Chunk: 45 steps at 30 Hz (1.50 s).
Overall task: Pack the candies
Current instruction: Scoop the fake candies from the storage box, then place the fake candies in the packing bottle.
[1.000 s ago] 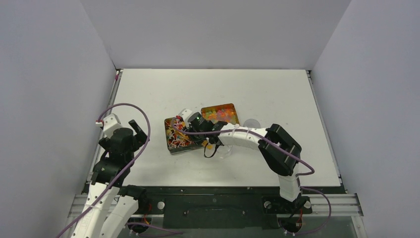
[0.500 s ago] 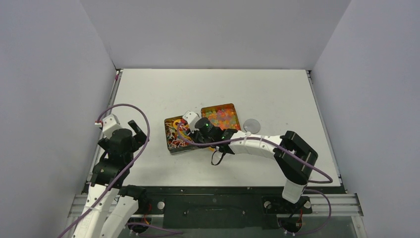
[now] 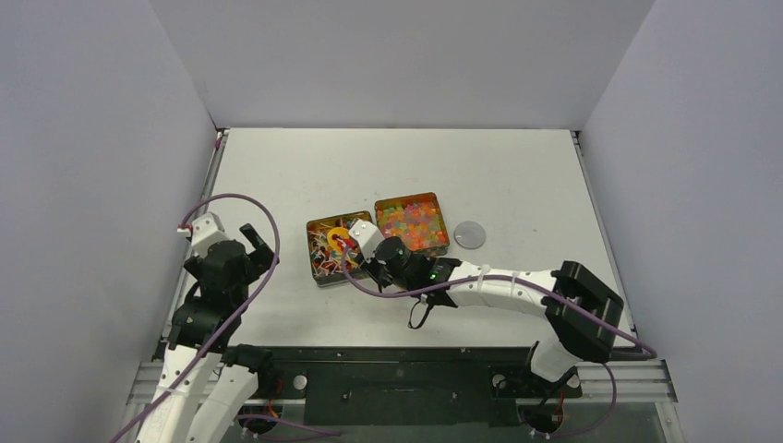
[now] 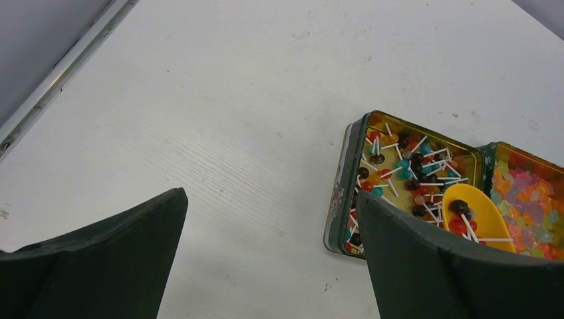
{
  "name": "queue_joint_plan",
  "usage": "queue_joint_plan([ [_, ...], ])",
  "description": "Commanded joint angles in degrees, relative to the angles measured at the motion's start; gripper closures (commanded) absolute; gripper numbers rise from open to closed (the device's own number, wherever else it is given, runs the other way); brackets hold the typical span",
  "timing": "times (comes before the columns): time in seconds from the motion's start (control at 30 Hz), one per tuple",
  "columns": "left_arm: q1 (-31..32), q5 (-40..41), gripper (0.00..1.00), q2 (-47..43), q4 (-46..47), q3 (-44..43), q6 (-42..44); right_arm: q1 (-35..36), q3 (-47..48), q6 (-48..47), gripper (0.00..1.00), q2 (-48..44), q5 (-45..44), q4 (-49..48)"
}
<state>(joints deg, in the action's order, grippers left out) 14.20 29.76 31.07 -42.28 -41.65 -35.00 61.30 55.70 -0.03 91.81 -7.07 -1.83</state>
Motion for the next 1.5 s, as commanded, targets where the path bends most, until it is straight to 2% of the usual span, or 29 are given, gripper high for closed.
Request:
queue_joint_plan([
  [0.0, -0.3, -1.9, 0.04, -0.5, 3.8, 0.1, 1.6, 1.7, -1.7, -0.2, 1.00, -7.2, -3.2, -3.2],
  [0.4, -0.3, -4.4, 0.04, -1.3, 4.6, 0.5, 2.5, 4.6, -9.6, 2.5, 1.00, -23.3, -8.4, 4.8],
  [0.73, -0.3, -6.2, 0.04, -2.0, 4.9, 0.6, 3.0, 6.0, -9.5, 8.7, 1.00, -33.4, -14.4, 19.7],
  [1.2, -0.2, -8.2, 0.04, -3.5, 5.4, 0.8, 3.8, 8.4, -7.1, 23.8, 1.00, -38.7, -20.9, 40.1],
  [1.47, 0.0, -10.2, 0.04, -3.5, 5.9, 1.0, 4.3, 7.6, -5.0, 29.4, 1.00, -37.5, -18.6, 48.1],
])
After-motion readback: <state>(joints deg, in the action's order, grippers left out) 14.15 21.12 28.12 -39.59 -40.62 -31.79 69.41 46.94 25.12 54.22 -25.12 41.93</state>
